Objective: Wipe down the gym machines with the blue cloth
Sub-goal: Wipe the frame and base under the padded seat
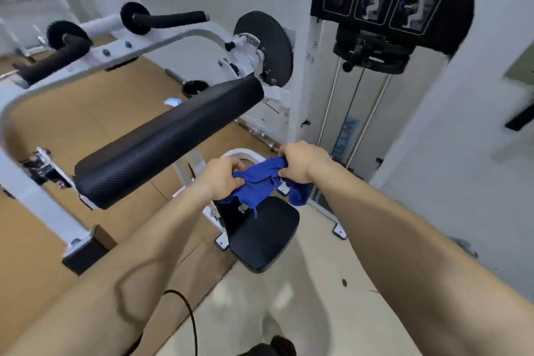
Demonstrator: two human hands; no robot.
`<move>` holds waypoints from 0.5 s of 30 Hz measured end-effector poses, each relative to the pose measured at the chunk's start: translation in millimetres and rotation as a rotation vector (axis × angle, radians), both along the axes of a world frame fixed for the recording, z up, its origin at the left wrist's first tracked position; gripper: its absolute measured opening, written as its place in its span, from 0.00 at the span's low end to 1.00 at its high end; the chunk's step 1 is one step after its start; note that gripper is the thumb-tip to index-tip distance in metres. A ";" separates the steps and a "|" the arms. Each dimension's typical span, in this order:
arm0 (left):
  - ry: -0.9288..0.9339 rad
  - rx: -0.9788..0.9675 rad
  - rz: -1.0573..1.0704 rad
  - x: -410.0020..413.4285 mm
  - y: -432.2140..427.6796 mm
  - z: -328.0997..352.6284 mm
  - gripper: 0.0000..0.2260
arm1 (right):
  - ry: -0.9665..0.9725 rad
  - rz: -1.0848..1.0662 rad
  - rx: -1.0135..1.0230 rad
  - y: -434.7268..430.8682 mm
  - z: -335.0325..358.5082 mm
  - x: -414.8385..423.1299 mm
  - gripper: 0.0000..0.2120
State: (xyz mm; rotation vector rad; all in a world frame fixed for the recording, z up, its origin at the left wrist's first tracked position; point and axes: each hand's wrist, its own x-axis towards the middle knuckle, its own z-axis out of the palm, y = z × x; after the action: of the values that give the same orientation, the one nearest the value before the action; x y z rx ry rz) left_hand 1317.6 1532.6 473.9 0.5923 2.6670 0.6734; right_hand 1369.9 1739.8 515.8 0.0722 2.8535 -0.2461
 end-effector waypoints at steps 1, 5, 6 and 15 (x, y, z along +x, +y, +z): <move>-0.014 0.008 0.047 -11.6 -3.2 -5.2 0.08 | -0.004 0.030 0.002 -2.9 -4.7 -17.7 0.10; -0.061 0.040 0.188 -49.6 -19.1 -29.6 0.09 | -0.045 0.155 0.006 -15.3 -23.4 -79.1 0.10; -0.087 0.056 0.220 -56.0 -22.7 -36.6 0.10 | -0.058 0.180 -0.005 -17.8 -28.7 -92.4 0.10; -0.285 0.091 0.544 -80.0 -34.4 -99.8 0.09 | -0.211 0.432 -0.182 -31.2 -104.5 -190.8 0.07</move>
State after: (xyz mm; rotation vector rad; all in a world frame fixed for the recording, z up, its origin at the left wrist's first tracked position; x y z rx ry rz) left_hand 1237.6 1498.2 374.2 -0.2178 2.5323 0.9415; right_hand 1179.2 1708.6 411.3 -0.5158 2.5434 -0.3774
